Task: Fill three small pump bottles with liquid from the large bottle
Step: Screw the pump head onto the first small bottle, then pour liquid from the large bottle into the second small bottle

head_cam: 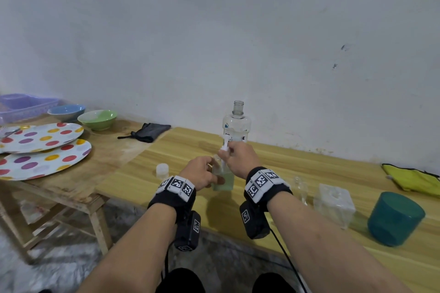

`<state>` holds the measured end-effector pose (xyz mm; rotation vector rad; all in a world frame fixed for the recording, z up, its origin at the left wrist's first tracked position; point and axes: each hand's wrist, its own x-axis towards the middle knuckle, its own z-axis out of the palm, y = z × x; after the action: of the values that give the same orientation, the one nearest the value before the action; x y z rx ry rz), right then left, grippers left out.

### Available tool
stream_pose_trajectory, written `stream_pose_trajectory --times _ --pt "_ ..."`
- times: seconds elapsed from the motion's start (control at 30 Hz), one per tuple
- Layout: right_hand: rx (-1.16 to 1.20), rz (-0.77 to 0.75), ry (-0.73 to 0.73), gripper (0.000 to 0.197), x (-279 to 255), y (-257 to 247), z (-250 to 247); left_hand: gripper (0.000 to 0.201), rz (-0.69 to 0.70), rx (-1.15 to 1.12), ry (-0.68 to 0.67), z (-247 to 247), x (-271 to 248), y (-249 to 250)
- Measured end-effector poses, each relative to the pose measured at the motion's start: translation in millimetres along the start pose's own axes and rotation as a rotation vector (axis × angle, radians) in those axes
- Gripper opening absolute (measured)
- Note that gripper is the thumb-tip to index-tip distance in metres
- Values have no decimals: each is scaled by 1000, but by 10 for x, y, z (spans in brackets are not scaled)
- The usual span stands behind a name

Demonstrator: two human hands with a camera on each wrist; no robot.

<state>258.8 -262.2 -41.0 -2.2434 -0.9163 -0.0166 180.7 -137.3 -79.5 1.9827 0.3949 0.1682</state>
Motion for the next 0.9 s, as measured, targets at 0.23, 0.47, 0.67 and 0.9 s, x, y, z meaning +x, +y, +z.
stream_pose_trajectory --times 0.23,0.47,0.67,0.9 --pt "250 63 -191 32 83 45 -87 45 -4 179 57 -80 55 -37" --pt "365 374 214 91 424 321 -243 41 -28 261 93 -232 167 -43" --pt "459 482 86 98 731 482 -128 47 -35 303 79 -258 304 -46" --pt "458 451 97 63 993 684 181 50 -68 308 46 -361 494 -208"
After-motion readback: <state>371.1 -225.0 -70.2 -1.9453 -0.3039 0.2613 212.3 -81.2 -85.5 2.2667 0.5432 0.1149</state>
